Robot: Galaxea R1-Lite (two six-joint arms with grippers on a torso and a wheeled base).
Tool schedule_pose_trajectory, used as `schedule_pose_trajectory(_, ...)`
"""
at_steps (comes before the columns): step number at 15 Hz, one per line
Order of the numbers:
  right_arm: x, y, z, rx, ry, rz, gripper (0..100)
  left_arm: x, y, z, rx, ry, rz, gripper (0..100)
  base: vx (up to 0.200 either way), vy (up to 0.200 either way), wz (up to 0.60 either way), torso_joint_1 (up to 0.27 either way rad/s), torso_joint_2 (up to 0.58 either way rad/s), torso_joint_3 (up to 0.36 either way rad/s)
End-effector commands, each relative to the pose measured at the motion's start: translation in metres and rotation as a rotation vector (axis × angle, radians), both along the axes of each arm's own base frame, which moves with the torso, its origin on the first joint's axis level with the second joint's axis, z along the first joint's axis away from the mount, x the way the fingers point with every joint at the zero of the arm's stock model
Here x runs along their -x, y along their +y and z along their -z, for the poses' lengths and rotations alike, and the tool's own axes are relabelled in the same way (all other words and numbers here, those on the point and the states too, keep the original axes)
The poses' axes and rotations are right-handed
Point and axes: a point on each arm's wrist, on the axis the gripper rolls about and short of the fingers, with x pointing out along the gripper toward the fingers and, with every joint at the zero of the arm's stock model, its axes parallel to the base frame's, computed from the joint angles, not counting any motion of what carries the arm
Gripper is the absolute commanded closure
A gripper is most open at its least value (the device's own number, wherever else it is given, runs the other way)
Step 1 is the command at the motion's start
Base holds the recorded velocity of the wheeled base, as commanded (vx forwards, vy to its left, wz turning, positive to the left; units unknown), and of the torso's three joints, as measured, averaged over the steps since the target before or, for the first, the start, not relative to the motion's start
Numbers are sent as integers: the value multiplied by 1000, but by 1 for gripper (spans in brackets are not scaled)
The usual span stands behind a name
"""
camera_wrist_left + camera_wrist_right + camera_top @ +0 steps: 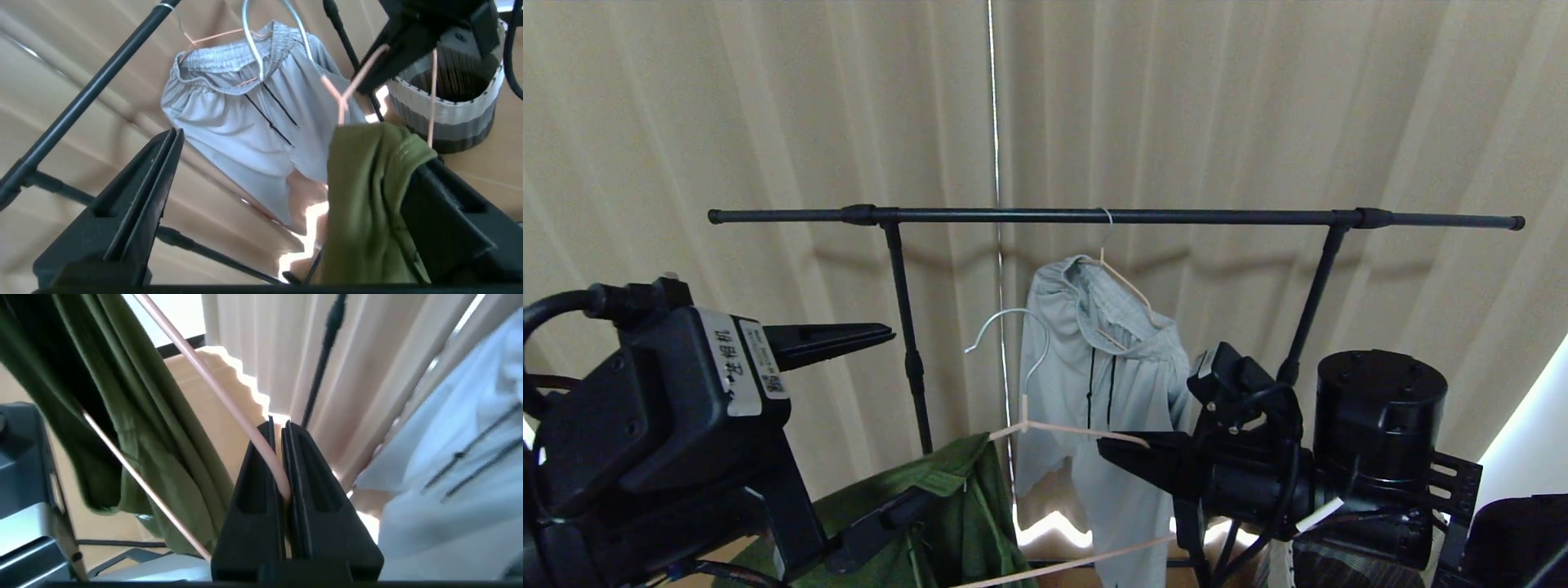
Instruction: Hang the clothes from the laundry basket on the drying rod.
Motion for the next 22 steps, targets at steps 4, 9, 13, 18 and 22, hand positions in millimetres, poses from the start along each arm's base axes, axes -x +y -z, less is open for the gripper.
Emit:
schedule_pose_trajectory(4, -7, -7, -7, -18, -22, 34, 100, 7, 7, 2, 7, -4, -2, 0, 0, 0, 0, 0, 0, 0)
schedule_pose_trajectory(9, -7, -20, -20, -45, -58, 72, 100, 10, 11, 5, 12, 1, -8, 0, 0, 0, 0, 0, 0, 0)
schedule_pose_trajectory(13, -1, -36, -34, -55, -85, 109, 100, 2, 30, 12, -6, 9, -131, 0, 0, 0, 0, 0, 0, 0)
schedule_pose_trajectory(18, 6, -39, -42, -30, -108, 96, 100, -15, 18, 6, -16, 16, -62, 0, 0, 0, 0, 0, 0, 0)
schedule_pose_trajectory(22, 9, -32, -40, -25, -101, 66, 100, -33, 4, 9, -113, -20, -23, 0, 0, 0, 0, 0, 0, 0)
